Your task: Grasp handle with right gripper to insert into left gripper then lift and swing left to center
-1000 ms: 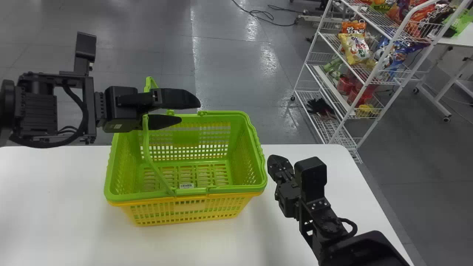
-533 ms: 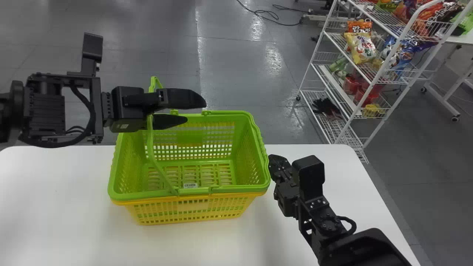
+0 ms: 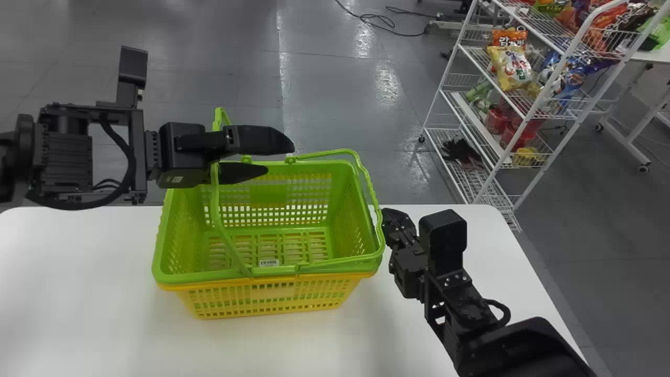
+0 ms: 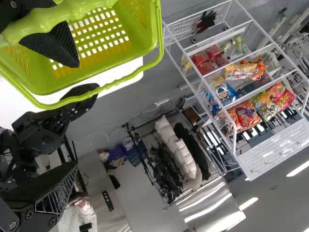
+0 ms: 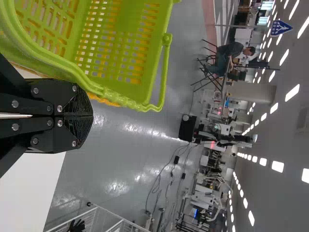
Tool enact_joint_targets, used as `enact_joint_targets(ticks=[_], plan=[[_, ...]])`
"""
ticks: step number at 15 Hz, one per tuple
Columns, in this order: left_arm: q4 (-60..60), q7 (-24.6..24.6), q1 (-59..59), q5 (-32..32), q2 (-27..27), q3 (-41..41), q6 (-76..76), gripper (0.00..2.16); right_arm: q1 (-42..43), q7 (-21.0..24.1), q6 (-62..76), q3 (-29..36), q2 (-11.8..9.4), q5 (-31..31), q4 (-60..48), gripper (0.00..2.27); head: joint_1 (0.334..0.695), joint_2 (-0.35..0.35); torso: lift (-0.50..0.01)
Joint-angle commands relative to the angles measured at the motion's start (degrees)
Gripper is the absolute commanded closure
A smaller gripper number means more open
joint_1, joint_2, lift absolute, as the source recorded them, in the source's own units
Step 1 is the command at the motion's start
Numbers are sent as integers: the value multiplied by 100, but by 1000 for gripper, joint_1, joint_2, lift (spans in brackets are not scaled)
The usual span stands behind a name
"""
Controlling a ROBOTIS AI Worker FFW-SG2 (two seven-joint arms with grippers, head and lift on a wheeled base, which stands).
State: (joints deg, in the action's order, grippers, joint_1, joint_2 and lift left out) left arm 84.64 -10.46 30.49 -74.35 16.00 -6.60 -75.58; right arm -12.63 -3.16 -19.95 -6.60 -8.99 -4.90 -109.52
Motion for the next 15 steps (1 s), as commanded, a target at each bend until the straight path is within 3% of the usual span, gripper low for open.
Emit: enact_joint_targets(ticks=[1, 15], plan=[[0, 8, 1, 0, -26, -8, 3, 90, -20, 0, -163, -87, 37, 85, -298, 2010, 695, -182, -93], [-272, 8, 203, 123, -255, -184, 56, 90, 243, 228, -638, -992, 345, -90, -711, 2007, 695, -97, -93]])
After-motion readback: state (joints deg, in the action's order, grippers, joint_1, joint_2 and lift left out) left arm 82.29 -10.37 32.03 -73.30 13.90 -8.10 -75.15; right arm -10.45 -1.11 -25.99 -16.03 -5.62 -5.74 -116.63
